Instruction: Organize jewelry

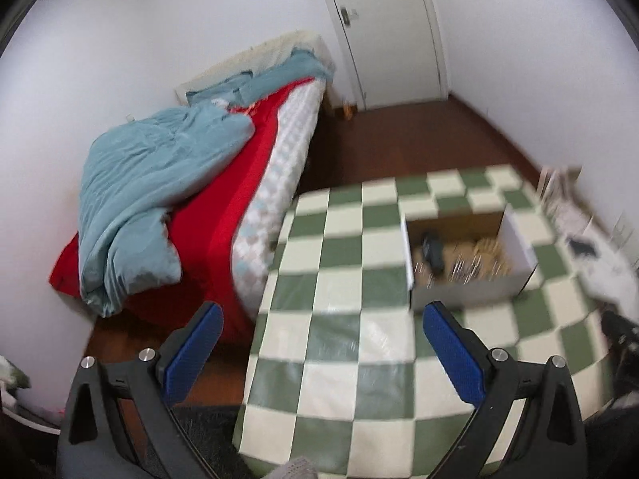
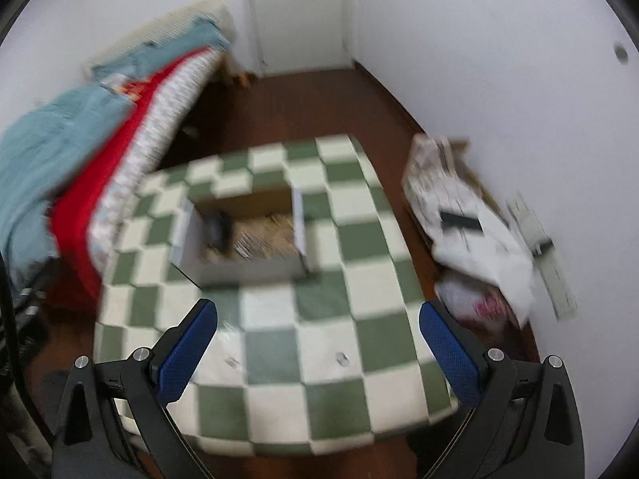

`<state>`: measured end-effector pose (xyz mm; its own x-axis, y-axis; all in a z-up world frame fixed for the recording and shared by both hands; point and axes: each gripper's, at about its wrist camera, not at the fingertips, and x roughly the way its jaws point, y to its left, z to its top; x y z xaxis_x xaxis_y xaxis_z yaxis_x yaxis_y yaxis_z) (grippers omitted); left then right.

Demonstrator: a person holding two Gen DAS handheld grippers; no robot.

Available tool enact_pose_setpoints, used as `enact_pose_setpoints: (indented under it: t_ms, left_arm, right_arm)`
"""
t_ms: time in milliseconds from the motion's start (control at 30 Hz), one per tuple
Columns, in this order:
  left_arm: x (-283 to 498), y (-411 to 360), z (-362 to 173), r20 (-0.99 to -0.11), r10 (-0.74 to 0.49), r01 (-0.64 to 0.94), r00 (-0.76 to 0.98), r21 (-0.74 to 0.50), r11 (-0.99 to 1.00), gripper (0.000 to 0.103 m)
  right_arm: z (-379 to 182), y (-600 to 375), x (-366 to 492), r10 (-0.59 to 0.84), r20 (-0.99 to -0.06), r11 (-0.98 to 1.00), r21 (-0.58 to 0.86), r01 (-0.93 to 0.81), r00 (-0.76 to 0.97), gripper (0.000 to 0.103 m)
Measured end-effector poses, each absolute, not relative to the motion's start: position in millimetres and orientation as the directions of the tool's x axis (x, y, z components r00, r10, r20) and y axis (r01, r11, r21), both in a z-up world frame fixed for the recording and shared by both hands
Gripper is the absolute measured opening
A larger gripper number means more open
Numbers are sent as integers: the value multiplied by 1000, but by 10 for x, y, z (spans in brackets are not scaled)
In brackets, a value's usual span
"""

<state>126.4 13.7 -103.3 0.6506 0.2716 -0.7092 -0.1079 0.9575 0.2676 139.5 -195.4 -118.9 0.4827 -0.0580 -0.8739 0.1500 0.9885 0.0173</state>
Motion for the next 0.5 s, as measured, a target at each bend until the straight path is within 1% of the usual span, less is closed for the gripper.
enact_pose_setpoints:
  t_ms: [33,67,233,333,367,500]
  left_arm:
    - [1291,100,-1220,-728,289,-100,621,292,951,102]
    - [1300,74,-1343,-742,299,-93,600,306,948,102]
    - [1401,-22,-1977,-814,333,-56,477,350,935,102]
    - [1438,-43,-2163,-842,334,-43,423,350,936,102]
    - [1450,-42,-2191,-847,332,-39,415,349,936,102]
    - [1461,-70,-2281,-861,325,-23,391,344,939,102]
  right_arm:
    - [-1395,-2014,1401,-59,-896,988,11,155,440,82]
    - [-1570,-2069,1409,-60,-913,987,7,161,404,73]
    - [-2241,-2247,1434,-1,-953,983,55,174,304,70]
    - [-2557,-2270,1480,15,-966,983,61,175,257,62]
    - [-2632,-2278,1492,15,-969,982,61,177,247,58]
    - [-2843,-2282,1529,10,-974,983,52,178,228,48]
